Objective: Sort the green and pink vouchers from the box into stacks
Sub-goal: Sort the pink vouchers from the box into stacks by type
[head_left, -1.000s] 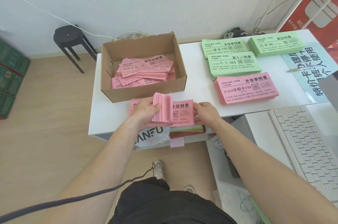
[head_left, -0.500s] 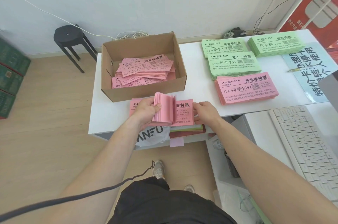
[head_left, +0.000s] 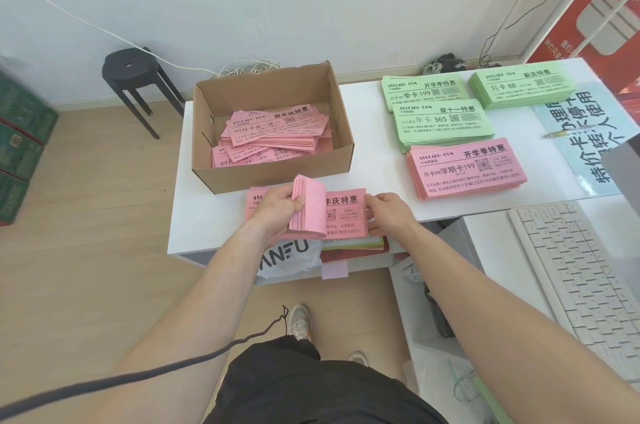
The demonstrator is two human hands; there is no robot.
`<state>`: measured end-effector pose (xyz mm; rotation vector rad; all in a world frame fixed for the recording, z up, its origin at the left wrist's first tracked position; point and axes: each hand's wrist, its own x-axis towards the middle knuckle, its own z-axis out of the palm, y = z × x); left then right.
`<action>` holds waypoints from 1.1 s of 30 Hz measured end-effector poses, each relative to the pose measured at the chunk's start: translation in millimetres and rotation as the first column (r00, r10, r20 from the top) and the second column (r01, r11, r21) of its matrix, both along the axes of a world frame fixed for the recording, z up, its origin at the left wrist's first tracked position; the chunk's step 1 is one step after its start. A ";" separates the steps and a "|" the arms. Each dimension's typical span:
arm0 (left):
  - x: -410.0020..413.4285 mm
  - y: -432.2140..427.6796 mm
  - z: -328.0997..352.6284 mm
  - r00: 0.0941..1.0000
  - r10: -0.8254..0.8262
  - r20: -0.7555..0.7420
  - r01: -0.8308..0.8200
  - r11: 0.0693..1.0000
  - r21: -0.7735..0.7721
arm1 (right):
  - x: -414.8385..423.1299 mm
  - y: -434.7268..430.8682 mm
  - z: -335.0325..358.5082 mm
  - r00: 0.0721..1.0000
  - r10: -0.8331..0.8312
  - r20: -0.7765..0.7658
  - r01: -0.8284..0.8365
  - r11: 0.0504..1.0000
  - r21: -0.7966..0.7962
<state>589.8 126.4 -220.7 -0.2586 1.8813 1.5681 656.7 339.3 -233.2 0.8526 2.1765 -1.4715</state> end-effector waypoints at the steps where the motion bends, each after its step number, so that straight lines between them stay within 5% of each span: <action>1: 0.0 0.5 0.7 1.000 -0.004 0.002 0.004 1.000 -0.001 | 0.0 0.0 0.1 1.000 -0.005 0.001 0.005 1.000 -0.004; 33: 1.0 0.2 1.3 0.995 -0.092 0.048 0.089 0.995 0.052 | 0.5 1.4 -0.3 0.999 0.034 -0.008 -0.033 0.998 0.059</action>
